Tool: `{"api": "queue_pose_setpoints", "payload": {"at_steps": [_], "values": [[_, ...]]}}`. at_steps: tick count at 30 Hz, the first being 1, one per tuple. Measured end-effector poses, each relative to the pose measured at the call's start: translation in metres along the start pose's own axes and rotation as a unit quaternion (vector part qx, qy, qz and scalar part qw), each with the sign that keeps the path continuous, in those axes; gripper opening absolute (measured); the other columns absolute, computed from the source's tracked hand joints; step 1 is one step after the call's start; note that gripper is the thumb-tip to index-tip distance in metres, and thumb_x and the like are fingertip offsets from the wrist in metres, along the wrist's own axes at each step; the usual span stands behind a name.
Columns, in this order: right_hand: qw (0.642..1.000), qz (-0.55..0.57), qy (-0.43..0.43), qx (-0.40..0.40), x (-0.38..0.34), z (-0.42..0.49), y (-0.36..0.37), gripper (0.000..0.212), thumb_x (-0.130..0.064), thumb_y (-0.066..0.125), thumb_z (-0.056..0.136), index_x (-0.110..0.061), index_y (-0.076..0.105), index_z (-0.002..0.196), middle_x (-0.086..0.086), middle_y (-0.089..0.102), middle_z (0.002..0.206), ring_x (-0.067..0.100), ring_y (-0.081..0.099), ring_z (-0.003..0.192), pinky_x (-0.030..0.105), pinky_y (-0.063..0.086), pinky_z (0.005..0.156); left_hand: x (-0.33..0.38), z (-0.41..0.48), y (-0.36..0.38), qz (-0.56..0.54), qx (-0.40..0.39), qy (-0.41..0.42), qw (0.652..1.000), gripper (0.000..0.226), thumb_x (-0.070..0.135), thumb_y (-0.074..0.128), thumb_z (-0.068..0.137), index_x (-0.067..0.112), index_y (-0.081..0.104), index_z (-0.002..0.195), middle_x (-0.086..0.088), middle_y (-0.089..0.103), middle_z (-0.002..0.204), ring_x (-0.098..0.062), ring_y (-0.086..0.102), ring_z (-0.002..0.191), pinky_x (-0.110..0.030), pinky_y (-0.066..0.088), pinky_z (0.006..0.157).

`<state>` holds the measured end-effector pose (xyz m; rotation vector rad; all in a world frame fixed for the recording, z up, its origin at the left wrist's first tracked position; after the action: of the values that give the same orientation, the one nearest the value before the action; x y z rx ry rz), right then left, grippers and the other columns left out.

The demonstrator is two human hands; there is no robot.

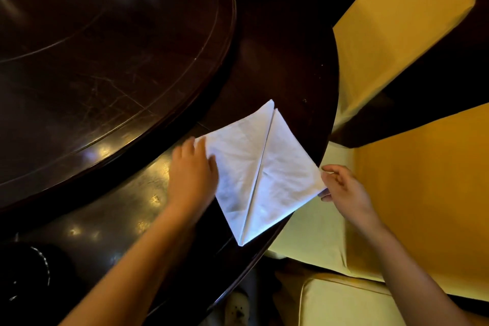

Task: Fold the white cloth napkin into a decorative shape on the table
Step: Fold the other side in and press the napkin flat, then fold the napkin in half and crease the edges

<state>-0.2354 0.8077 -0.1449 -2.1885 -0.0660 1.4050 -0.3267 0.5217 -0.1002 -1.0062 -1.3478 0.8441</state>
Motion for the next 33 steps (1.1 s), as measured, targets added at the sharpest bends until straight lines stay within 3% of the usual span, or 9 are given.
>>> {"api": "queue_pose_setpoints", "payload": {"at_steps": [2, 6, 10, 12, 16, 20, 24, 29, 33], "values": [[0.998, 0.053, 0.027, -0.023, -0.002, 0.003, 0.004, 0.016, -0.015, 0.051, 0.092, -0.008, 0.055, 0.106, 0.000, 0.056, 0.075, 0.019, 0.058, 0.062, 0.014, 0.051, 0.053, -0.012, 0.030, -0.003, 0.018, -0.025, -0.029, 0.999, 0.044, 0.022, 0.042, 0.095, 0.004, 0.038, 0.135, -0.023, 0.046, 0.134, -0.041, 0.038, 0.123, -0.047, 0.036, 0.098], [0.995, 0.094, 0.023, -0.037, -0.010, 0.008, 0.003, 0.007, -0.009, 0.054, 0.091, -0.016, 0.056, 0.090, 0.006, 0.059, 0.077, 0.014, 0.055, 0.065, 0.010, 0.048, 0.049, -0.023, 0.055, 0.006, 0.012, -0.086, -0.014, 0.996, 0.031, 0.021, 0.045, 0.092, 0.004, 0.053, 0.117, -0.022, 0.058, 0.109, -0.039, 0.053, 0.101, -0.041, 0.044, 0.077], [0.993, 0.110, 0.032, -0.020, -0.007, 0.015, -0.002, 0.006, -0.009, 0.056, 0.090, -0.014, 0.056, 0.093, 0.005, 0.059, 0.076, 0.014, 0.055, 0.066, 0.011, 0.048, 0.049, -0.032, 0.058, 0.012, -0.125, -0.212, -0.082, 0.966, 0.017, 0.018, 0.057, 0.087, 0.006, 0.056, 0.075, -0.015, 0.054, 0.070, -0.025, 0.053, 0.060, -0.027, 0.042, 0.054], [0.990, 0.132, 0.038, -0.013, -0.008, 0.017, -0.004, 0.008, -0.008, 0.056, 0.089, -0.013, 0.056, 0.096, 0.004, 0.061, 0.077, 0.016, 0.056, 0.069, 0.014, 0.050, 0.051, -0.034, 0.051, 0.016, -0.218, -0.273, -0.125, 0.929, 0.018, 0.013, 0.058, 0.088, 0.005, 0.057, 0.073, -0.013, 0.058, 0.072, -0.019, 0.056, 0.062, -0.018, 0.051, 0.047], [0.965, 0.254, 0.059, -0.020, -0.018, 0.022, -0.011, 0.014, -0.006, 0.054, 0.088, -0.018, 0.059, 0.089, -0.002, 0.068, 0.072, 0.010, 0.061, 0.064, 0.016, 0.052, 0.054, -0.037, 0.047, 0.011, -0.348, -0.296, -0.138, 0.879, 0.012, 0.010, 0.054, 0.090, 0.002, 0.057, 0.081, -0.016, 0.063, 0.089, -0.022, 0.063, 0.081, -0.020, 0.057, 0.062], [0.935, 0.350, 0.053, -0.035, -0.030, 0.033, -0.021, 0.018, -0.006, 0.052, 0.087, -0.021, 0.062, 0.088, -0.011, 0.072, 0.067, 0.004, 0.063, 0.064, 0.019, 0.052, 0.057, -0.036, 0.051, -0.005, -0.431, -0.276, -0.083, 0.855, 0.012, 0.012, 0.056, 0.087, 0.010, 0.060, 0.077, -0.003, 0.069, 0.081, -0.020, 0.064, 0.084, -0.020, 0.055, 0.068], [0.966, 0.254, -0.009, -0.056, -0.057, 0.037, -0.028, 0.021, -0.007, 0.051, 0.090, -0.022, 0.065, 0.092, -0.011, 0.069, 0.074, 0.003, 0.059, 0.073, 0.022, 0.046, 0.070, -0.024, 0.058, -0.031, -0.402, -0.214, -0.023, 0.890, 0.006, 0.011, 0.060, 0.084, 0.013, 0.064, 0.088, -0.006, 0.066, 0.087, -0.017, 0.062, 0.083, -0.020, 0.053, 0.071], [0.982, 0.002, -0.138, -0.126, -0.130, 0.035, -0.043, 0.028, -0.011, 0.064, 0.083, -0.029, 0.064, 0.104, -0.012, 0.063, 0.105, -0.001, 0.058, 0.096, 0.014, 0.042, 0.085, -0.005, 0.079, -0.081, -0.328, -0.159, 0.061, 0.929, 0.044, 0.009, 0.067, 0.080, 0.032, 0.055, 0.115, -0.008, 0.063, 0.104, -0.022, 0.062, 0.093, -0.036, 0.050, 0.084], [0.967, -0.125, -0.219, -0.034, -0.178, 0.037, -0.059, 0.022, -0.005, 0.064, 0.082, -0.024, 0.068, 0.093, -0.003, 0.062, 0.099, 0.005, 0.056, 0.089, 0.006, 0.040, 0.071, 0.019, 0.086, -0.132, -0.193, -0.023, 0.160, 0.968, 0.028, 0.011, 0.068, 0.079, 0.033, 0.065, 0.097, 0.003, 0.066, 0.098, -0.013, 0.061, 0.095, -0.026, 0.045, 0.080]]}}
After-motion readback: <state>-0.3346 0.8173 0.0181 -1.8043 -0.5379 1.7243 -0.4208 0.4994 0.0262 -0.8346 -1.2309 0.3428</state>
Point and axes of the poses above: each hand's wrist, its own z-axis towards the middle knuckle, its own y-axis out of the palm, x = y × z, the point moved 8 cm from there along z, towards the middle knuckle
